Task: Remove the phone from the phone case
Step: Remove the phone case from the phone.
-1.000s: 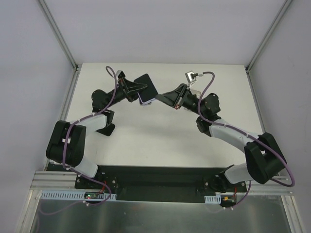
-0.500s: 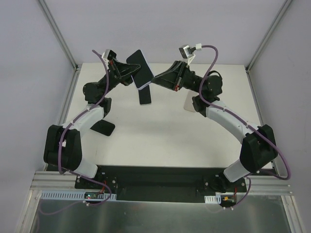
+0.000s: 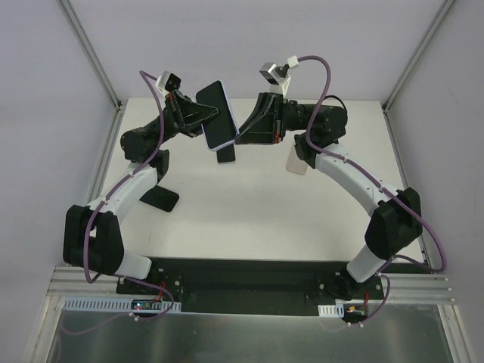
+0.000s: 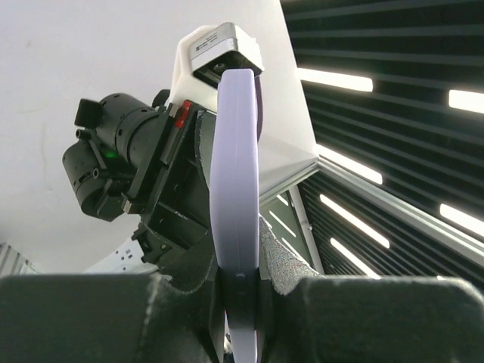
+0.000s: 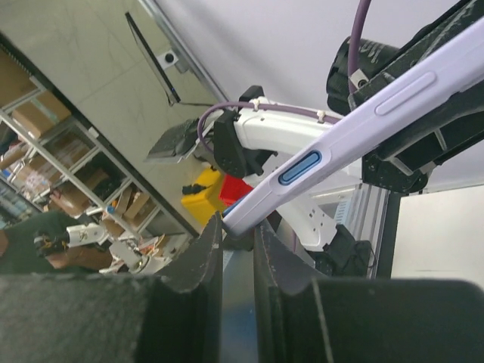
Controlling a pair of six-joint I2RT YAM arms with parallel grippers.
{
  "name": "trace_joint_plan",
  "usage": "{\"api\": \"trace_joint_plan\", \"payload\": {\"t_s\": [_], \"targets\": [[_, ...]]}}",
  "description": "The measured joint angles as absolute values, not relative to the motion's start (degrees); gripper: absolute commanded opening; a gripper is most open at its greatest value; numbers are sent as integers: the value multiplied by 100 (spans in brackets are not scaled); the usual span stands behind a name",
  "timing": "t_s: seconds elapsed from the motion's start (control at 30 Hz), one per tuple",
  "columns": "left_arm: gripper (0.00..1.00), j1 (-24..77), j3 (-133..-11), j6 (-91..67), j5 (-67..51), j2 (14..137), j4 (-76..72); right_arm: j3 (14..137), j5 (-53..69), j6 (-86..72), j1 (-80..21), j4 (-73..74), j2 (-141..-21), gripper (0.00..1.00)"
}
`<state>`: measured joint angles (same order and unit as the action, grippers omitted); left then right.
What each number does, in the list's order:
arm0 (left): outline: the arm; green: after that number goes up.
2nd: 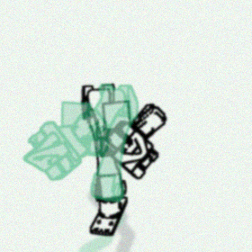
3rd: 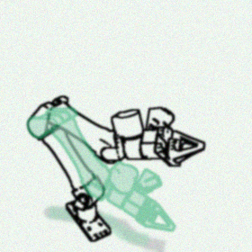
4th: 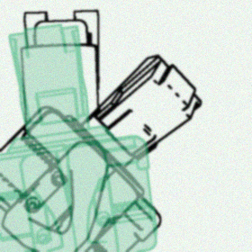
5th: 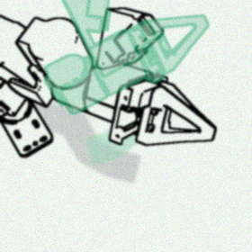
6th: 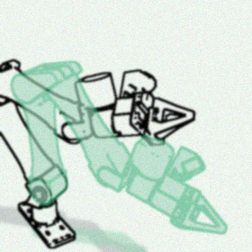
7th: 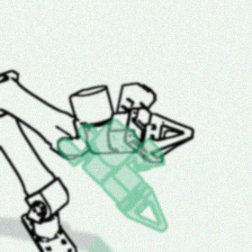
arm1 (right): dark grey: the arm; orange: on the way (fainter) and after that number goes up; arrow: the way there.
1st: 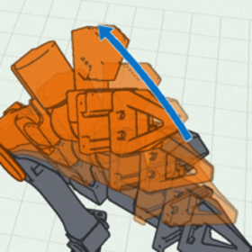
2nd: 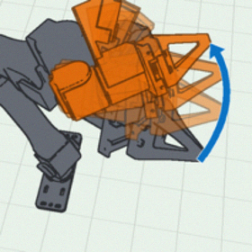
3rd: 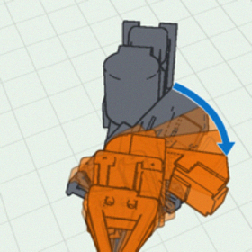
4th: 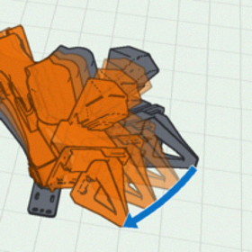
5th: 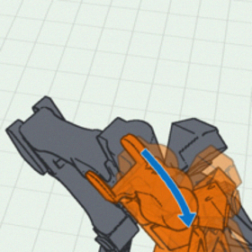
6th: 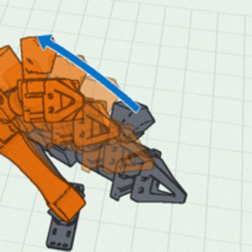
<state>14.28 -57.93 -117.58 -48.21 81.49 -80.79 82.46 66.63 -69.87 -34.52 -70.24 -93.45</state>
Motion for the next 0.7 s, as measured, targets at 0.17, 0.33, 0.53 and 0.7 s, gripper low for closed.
{"api": "trace_joint_plan", "payload": {"t_s": [0.17, 0.33, 0.53, 0.7], "targets": [[0, 1431, -5754, -11758, -4965, 8130, -8068, 8433, 7032, -7111, -3465, -7140, -9489, 2], [0, 1448, -5747, -11758, -5078, 8130, -8049, 8565, 7284, -7155, -3479, -7199, -9581, 1], [0, 1505, -5747, -11758, -5081, 8128, -8027, 8637, 7426, -7175, -3481, -7378, -9649, 1], [0, 1505, -5749, -11756, -5089, 8125, -7913, 8635, 7432, -7177, -3479, -7524, -9741, 1]]}}
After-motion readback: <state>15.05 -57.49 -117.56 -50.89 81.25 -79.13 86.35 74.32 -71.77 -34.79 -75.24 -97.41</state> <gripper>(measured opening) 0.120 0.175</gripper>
